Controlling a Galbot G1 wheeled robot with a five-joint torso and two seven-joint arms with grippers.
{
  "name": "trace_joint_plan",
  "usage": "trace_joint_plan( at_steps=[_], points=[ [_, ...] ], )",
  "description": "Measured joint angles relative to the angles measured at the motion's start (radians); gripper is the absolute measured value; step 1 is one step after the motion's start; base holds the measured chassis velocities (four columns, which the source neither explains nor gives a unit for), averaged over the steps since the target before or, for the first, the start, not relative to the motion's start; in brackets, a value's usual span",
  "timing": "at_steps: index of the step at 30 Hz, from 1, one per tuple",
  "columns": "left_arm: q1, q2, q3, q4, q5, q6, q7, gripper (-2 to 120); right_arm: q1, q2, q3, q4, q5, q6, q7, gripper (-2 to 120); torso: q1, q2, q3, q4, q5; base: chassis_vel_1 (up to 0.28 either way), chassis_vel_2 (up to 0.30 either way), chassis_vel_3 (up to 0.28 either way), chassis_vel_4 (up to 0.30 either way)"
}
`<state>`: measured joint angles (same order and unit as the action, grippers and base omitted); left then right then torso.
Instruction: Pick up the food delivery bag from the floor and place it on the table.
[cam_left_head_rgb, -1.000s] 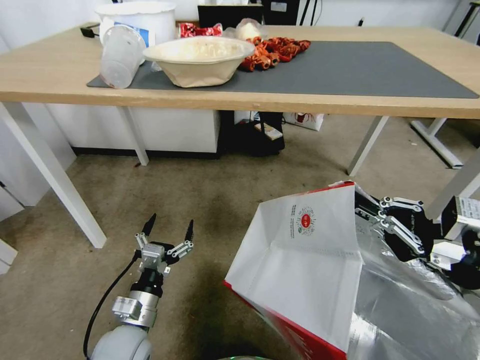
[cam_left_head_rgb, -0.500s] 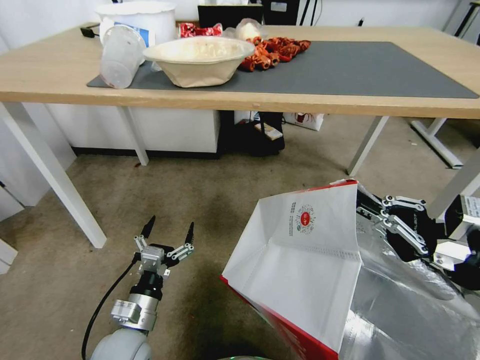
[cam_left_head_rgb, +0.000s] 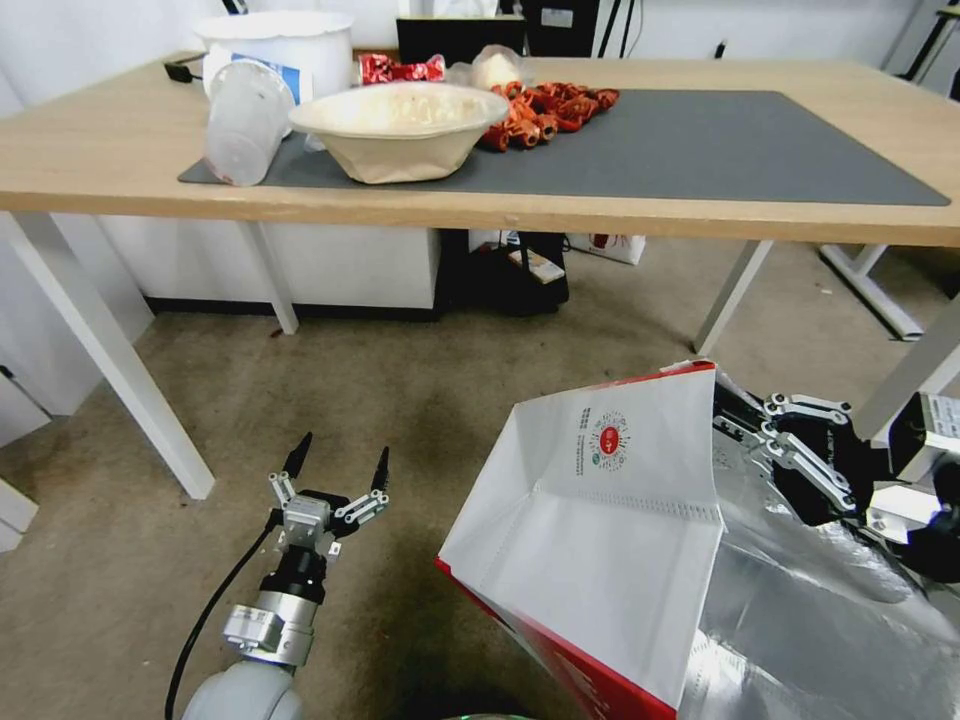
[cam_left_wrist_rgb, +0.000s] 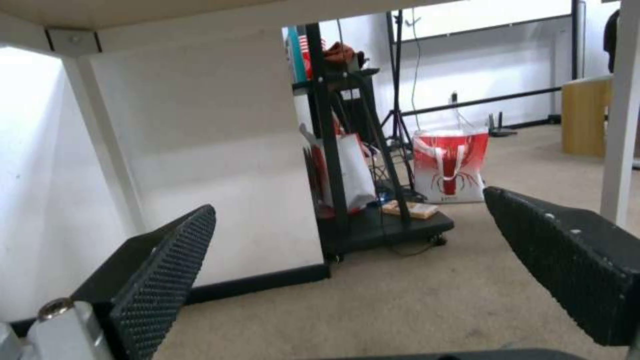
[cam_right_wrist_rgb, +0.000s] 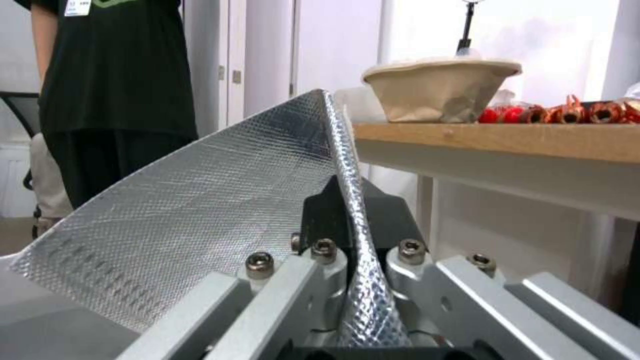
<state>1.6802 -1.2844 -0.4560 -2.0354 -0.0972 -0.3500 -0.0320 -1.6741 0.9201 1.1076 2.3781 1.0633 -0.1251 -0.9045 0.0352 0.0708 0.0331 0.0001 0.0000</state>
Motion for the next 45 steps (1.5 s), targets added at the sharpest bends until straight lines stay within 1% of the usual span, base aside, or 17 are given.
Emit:
trace_joint_plan(
  at_steps=[3,4,7,8,12,13,16,20,23,28,35,45],
  points=[
    [0.001,0.0,-0.001,0.004,0.01,-0.008,0.004,100,-0.002,0.003,0.0,0.0,-0.002,0.001,-0.003,0,0.002,0.017,0.016,0.0,0.0,0.0,0.0,0.0,0.0],
    [0.001,0.0,-0.001,0.004,0.01,-0.008,0.004,100,-0.002,0.003,0.0,0.0,-0.002,0.001,-0.003,0,0.002,0.017,0.016,0.0,0.0,0.0,0.0,0.0,0.0],
    [0.005,-0.001,-0.003,0.006,0.02,-0.017,0.01,100,-0.003,0.004,0.0,0.002,-0.004,0.002,-0.008,0,0.003,0.033,0.032,0.0,0.0,0.0,0.0,0.0,0.0],
    [0.005,-0.001,-0.003,0.006,0.02,-0.017,0.01,100,-0.003,0.004,0.0,0.002,-0.004,0.002,-0.008,0,0.003,0.033,0.032,0.0,0.0,0.0,0.0,0.0,0.0],
    [0.011,-0.002,-0.003,0.004,0.028,-0.018,0.011,100,-0.005,0.008,0.004,0.004,-0.007,0.004,-0.01,0,0.005,0.055,0.052,0.0,0.0,0.0,0.0,0.0,0.0],
    [0.011,-0.002,-0.003,0.004,0.028,-0.018,0.011,100,-0.005,0.008,0.004,0.004,-0.007,0.004,-0.01,0,0.005,0.055,0.052,0.0,0.0,0.0,0.0,0.0,0.0],
    [0.014,-0.002,-0.003,0.0,0.028,-0.018,0.011,100,-0.005,0.009,0.009,0.005,-0.009,0.004,-0.012,0,0.008,0.071,0.065,0.0,0.0,0.0,0.0,0.0,0.0],
    [0.016,-0.002,-0.002,-0.001,0.028,-0.018,0.011,100,-0.005,0.01,0.012,0.005,-0.009,0.005,-0.012,0,0.01,0.083,0.075,0.0,0.0,0.0,0.0,0.0,0.0],
    [0.021,-0.002,-0.002,-0.004,0.03,-0.018,0.011,100,-0.008,0.013,0.012,0.008,-0.009,0.006,-0.014,0,0.013,0.1,0.089,0.0001,0.0001,0.0,0.0,0.0,0.0],
    [0.024,-0.002,-0.003,-0.008,0.031,-0.018,0.011,100,-0.009,0.014,0.01,0.009,-0.008,0.006,-0.016,0,0.017,0.114,0.099,0.0,0.0,0.0,0.0,0.0,0.0],
    [0.026,-0.001,-0.003,-0.013,0.031,-0.009,0.009,100,-0.008,0.009,0.014,0.009,0.001,-0.003,-0.036,0,0.024,0.147,0.126,0.0001,-0.0001,0.0,0.0,0.0,0.0],
    [0.026,-0.002,-0.002,-0.015,0.031,-0.003,0.007,100,-0.003,0.006,0.015,0.003,0.012,-0.012,-0.054,0,0.033,0.181,0.151,0.0,0.0,0.0,0.0,0.0,0.0]
  ],
)
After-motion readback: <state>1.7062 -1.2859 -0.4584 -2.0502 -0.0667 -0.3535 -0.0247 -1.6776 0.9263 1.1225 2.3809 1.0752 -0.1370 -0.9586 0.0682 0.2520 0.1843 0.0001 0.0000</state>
